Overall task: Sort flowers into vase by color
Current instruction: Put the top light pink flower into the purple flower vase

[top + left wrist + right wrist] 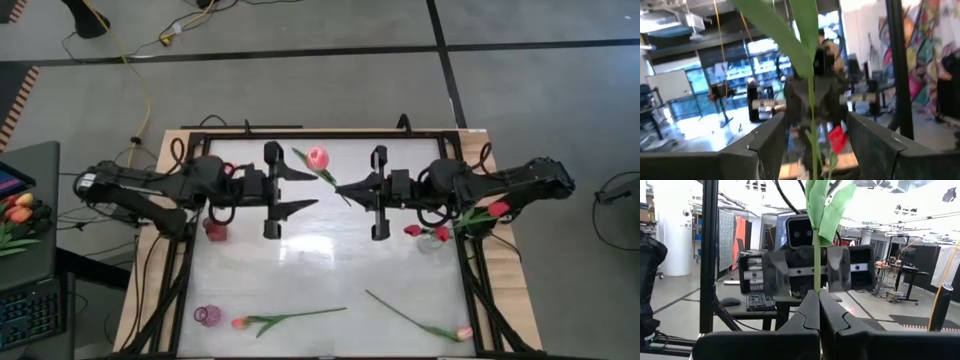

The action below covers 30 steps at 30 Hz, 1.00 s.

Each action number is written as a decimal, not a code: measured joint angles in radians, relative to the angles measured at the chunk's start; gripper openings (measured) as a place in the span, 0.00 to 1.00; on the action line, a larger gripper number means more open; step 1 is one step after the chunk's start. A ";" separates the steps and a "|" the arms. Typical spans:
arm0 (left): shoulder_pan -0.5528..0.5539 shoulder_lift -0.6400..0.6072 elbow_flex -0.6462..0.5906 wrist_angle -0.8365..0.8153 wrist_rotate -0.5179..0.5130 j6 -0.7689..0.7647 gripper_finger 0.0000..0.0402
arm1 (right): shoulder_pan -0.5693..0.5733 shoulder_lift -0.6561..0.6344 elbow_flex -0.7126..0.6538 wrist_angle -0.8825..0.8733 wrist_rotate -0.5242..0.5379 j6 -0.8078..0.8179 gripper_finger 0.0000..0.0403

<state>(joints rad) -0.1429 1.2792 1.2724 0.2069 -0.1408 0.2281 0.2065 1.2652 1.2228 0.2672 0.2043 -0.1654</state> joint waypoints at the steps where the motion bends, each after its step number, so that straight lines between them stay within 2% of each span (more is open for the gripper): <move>1: 0.009 -0.001 0.000 0.008 0.007 -0.008 0.49 | -0.001 0.000 0.000 0.000 0.000 -0.001 0.04; 7: 0.040 0.000 0.000 0.036 0.075 -0.044 0.49 | -0.043 0.043 0.002 0.034 0.001 -0.012 0.04; 19: 0.071 -0.002 0.000 -0.016 -0.015 -0.084 0.42 | -0.087 0.160 0.045 0.103 -0.053 -0.049 0.04; 30: 0.072 -0.005 0.000 -0.046 -0.002 -0.084 0.41 | -0.090 0.161 0.050 0.110 -0.053 -0.053 0.04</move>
<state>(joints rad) -0.0708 1.2740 1.2720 0.1607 -0.1431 0.1444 0.1169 1.4258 1.2728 0.3777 0.1516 -0.2184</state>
